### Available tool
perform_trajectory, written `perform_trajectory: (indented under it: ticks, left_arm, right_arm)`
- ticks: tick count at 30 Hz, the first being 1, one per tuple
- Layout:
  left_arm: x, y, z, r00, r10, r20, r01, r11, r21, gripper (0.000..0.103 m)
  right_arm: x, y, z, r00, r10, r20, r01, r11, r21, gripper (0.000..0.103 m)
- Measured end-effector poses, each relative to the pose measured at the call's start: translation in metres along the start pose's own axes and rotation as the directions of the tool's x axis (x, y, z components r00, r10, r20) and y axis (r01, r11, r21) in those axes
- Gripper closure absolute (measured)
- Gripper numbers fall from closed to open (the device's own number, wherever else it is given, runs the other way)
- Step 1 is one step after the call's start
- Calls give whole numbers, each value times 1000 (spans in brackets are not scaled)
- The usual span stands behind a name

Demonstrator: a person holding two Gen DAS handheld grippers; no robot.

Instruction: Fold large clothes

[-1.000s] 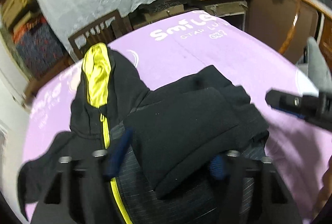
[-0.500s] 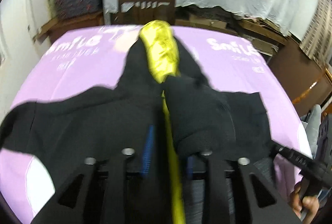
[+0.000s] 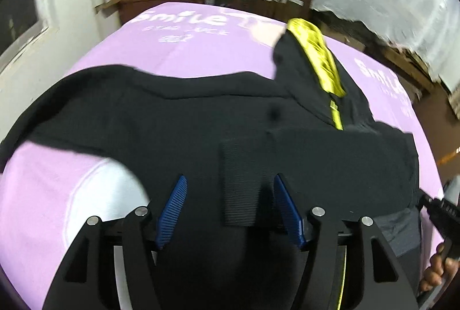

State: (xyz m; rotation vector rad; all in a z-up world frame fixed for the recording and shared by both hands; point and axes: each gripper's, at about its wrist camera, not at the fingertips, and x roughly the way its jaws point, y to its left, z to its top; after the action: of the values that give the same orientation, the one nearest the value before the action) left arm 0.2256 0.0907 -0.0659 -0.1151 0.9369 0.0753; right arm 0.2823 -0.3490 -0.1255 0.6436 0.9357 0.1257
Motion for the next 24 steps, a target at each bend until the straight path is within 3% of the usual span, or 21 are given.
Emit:
perform_trajectory:
  ticks: [3, 9, 13, 17, 20, 22, 24]
  left_arm:
    - [-4, -3, 2, 1000, -12, 10, 12, 1000, 28, 41]
    - [2, -57, 2, 999, -49, 21, 43, 975, 219, 40]
    - [25, -53, 3, 998, -55, -41, 62, 979, 193, 40]
    - [29, -44, 4, 998, -56, -34, 61, 982, 179, 39]
    - [33, -48, 3, 1000, -13, -24, 17, 979, 202, 27]
    - [37, -41, 5, 999, 10, -38, -4, 986, 166, 12]
    - [39, -33, 10, 998, -25, -54, 32, 991, 130, 11]
  right_arm:
    - [0, 3, -1, 1000, -11, 3, 12, 1000, -12, 103]
    - [-21, 18, 5, 996, -32, 86, 37, 998, -59, 98]
    - [-20, 43, 35, 995, -7, 94, 16, 996, -89, 98]
    - [5, 66, 62, 997, -27, 71, 36, 992, -122, 98]
    - [36, 66, 72, 997, -72, 36, 76, 991, -112, 98]
    - [56, 55, 74, 994, -105, 7, 105, 990, -91, 101]
    - [67, 43, 74, 995, -100, 6, 101, 992, -71, 103]
